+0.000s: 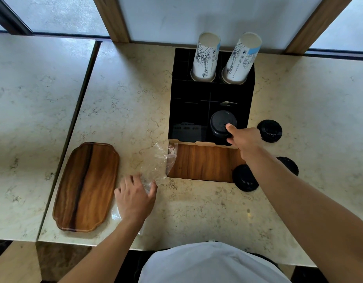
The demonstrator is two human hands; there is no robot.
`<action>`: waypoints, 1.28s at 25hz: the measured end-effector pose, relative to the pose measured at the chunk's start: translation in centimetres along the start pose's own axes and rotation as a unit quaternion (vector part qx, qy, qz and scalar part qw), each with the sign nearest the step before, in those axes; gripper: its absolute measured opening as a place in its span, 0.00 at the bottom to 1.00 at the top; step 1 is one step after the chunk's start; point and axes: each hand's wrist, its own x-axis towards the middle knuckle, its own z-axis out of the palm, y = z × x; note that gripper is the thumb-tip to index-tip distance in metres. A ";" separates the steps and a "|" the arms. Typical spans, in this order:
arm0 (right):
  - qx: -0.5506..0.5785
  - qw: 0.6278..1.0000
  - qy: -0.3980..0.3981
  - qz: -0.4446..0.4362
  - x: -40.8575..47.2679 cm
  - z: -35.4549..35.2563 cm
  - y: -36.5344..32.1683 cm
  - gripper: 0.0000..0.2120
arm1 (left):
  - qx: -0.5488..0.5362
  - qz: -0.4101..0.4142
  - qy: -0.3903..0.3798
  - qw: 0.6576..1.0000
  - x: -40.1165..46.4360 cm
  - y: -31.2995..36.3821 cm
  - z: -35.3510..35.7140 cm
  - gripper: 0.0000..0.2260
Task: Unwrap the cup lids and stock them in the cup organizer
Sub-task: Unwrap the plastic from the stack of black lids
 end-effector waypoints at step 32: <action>-0.073 0.987 0.040 -0.140 -4.3 -0.5 3.0 0.07 | -0.004 0.014 0.004 1.000 0.0 -0.3 0.3 0.28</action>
